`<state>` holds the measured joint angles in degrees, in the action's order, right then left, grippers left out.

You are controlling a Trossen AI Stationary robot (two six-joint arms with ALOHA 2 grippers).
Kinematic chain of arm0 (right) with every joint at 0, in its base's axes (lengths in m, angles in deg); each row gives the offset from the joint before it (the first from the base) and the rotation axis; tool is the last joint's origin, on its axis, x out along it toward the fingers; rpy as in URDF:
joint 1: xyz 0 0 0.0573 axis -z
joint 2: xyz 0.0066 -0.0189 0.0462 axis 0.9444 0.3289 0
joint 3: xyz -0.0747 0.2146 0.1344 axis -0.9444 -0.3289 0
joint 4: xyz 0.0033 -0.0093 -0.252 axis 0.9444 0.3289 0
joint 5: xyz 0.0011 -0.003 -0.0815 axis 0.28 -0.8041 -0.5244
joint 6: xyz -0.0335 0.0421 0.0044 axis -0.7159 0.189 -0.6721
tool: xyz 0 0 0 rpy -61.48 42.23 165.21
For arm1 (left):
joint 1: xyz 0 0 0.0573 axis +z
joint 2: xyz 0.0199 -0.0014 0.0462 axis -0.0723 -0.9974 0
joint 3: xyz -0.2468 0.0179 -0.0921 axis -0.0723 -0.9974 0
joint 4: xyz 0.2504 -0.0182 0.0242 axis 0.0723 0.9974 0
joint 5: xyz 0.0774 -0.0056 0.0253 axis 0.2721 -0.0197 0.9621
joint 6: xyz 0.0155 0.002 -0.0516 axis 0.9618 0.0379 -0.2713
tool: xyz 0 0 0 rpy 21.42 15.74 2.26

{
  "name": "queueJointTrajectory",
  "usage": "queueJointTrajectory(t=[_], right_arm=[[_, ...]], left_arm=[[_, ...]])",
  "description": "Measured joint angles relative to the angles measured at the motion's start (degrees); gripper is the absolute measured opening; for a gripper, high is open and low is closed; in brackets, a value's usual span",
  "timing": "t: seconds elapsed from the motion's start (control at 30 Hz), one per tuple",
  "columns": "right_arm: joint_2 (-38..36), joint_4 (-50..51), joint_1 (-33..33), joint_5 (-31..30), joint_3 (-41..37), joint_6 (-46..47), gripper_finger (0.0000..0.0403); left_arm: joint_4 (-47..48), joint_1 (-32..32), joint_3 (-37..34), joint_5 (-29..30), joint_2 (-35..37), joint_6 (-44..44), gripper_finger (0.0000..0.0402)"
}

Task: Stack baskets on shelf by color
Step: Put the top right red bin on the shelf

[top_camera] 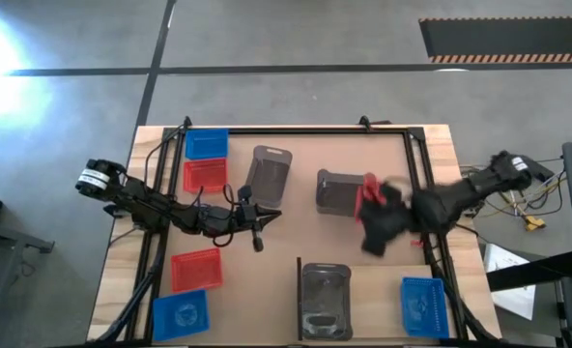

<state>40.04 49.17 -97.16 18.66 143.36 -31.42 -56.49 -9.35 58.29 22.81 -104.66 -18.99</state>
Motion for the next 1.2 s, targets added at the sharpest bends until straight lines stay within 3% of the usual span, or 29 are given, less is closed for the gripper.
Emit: queueJointTrajectory(t=[0.17, 0.33, 0.57, 0.77, 1.2], right_arm=[[9.5, 0.8, -14.8, 0.1, 9.3, 12.0, 0.0009], [21.0, 0.7, -22.1, 1.9, 20.1, 17.1, 0.0009], [36.1, 2.3, -24.9, 9.4, 32.1, 18.9, 0.0009], [45.5, 11.0, -26.3, 10.6, 41.1, 19.3, 0.0009], [50.5, 13.3, -27.1, 10.1, 43.7, 11.7, 0.0021]], left_arm=[[0.0, 0.0, 0.0, 0.0, 0.0, 0.0, 0.0003], [0.1, 0.0, 0.0, 0.0, 0.0, 0.0, 0.0003], [0.2, 0.0, -0.1, 0.0, 0.0, 0.0, 0.0003], [0.2, 0.0, -0.1, -0.1, 0.0, -0.1, 0.0003], [0.2, -1.6, -0.1, -0.2, 0.0, -0.3, 0.0003]])
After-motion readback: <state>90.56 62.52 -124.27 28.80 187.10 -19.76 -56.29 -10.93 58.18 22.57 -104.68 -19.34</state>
